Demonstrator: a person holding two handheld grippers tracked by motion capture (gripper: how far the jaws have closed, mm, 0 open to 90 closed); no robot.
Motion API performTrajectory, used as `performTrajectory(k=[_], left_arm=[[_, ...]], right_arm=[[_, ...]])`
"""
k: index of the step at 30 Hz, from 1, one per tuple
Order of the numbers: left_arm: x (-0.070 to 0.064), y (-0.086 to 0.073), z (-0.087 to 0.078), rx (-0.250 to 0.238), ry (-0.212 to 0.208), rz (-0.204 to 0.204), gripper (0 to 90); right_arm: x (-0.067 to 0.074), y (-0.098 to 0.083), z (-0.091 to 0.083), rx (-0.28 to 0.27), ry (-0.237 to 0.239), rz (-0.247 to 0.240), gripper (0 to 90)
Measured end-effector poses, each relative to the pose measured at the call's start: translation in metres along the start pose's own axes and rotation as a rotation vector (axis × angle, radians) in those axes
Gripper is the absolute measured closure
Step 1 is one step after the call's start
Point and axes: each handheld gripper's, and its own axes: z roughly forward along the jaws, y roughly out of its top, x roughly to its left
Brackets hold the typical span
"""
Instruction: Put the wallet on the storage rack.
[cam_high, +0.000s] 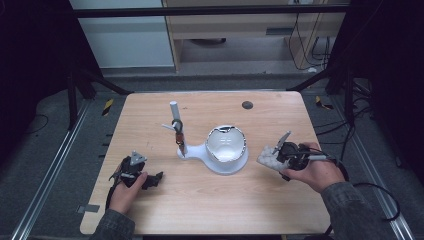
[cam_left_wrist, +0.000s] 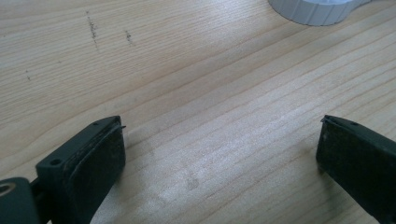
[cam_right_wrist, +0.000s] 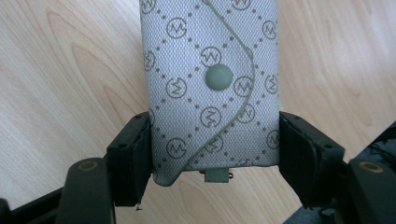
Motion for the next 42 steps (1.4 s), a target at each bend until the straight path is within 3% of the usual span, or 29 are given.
performTrajectory(k=[22,42], left_arm=[[0.000,0.000,0.000,-0.001,-0.002,-0.003,0.7],[0.000,0.000,0.000,-0.002,-0.002,0.000,0.5]], right_arm=[[0.008,0.043,-0.035,-0.014,-0.087,-0.106,32.0],[0.019,0.070,-0.047,0.002,-0.109,-0.176,31.9]])
